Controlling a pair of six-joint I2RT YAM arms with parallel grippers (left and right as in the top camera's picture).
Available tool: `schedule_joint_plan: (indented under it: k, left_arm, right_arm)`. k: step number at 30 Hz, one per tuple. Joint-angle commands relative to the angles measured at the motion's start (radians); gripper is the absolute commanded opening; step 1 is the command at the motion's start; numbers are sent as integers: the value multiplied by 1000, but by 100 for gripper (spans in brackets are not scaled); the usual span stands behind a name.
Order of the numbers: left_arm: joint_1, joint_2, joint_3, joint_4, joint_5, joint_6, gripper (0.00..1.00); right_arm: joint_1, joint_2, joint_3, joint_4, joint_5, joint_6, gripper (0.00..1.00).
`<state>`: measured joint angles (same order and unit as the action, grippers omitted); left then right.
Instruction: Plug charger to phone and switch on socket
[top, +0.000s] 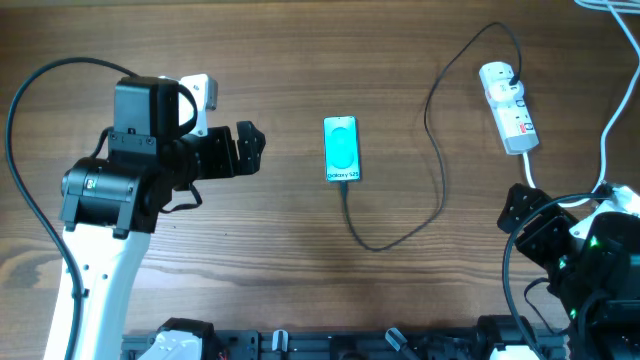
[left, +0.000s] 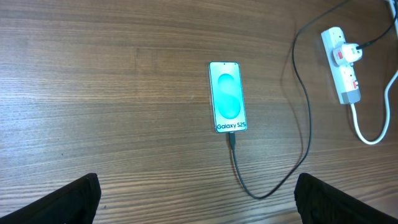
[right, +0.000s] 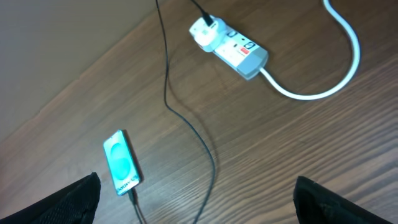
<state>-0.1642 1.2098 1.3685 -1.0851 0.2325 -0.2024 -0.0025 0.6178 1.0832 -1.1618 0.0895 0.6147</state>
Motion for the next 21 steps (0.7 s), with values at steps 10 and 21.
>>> schedule_joint_plan:
  k: [10,21]
  left_arm:
    - [-2,-3,-2,0,-6,16,100]
    - [-2,-3,-2,0,-6,16,100]
  right_arm:
    - [6,-63,-146,116,39,-100,100]
    - [6,-327,-616,809,-418,-640,100]
